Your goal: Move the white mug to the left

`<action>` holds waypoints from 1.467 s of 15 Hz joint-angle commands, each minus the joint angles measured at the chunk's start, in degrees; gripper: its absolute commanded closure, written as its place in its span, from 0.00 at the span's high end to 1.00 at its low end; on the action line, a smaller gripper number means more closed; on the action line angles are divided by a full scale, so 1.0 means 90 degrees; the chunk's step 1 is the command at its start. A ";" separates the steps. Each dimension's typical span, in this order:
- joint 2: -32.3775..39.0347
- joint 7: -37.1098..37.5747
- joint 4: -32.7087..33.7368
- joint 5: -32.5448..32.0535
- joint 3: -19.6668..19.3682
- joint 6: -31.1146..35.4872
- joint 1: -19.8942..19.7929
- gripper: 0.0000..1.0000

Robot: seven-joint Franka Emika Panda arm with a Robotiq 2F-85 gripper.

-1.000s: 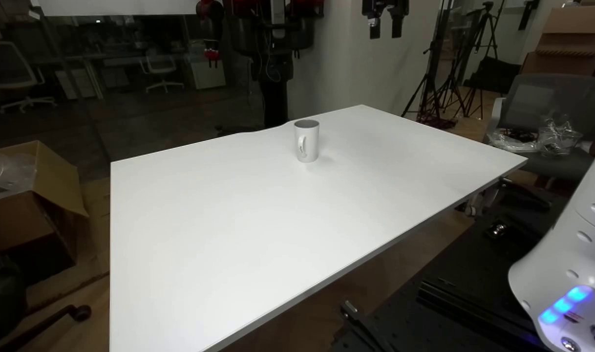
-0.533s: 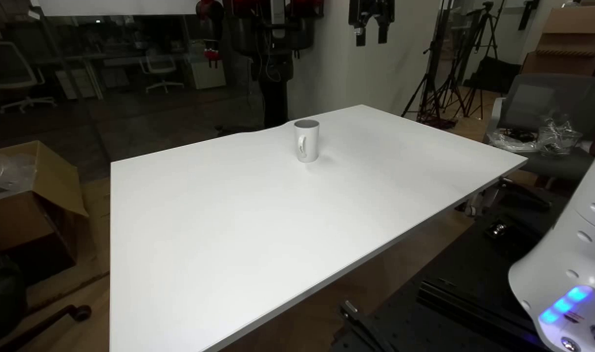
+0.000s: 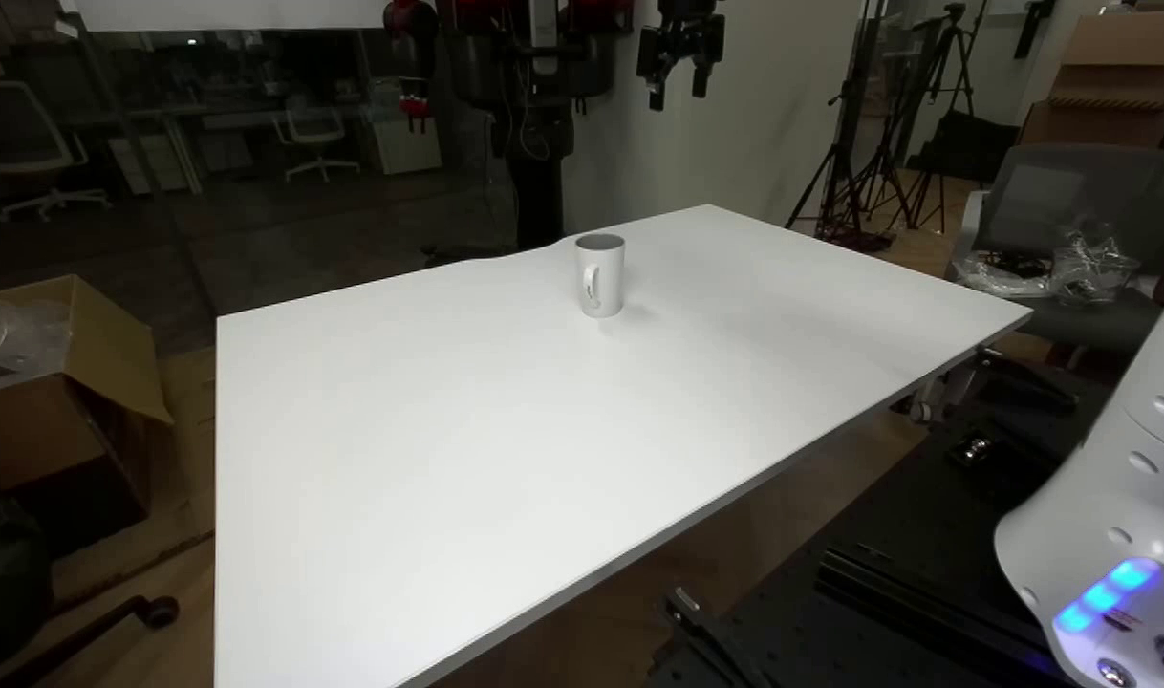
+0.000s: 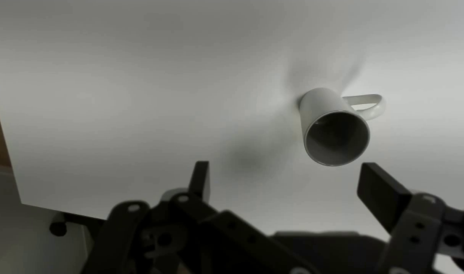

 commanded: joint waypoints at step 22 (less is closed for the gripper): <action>0.2270 -0.0626 0.1614 -0.0607 0.0948 -0.1105 -0.0004 1.00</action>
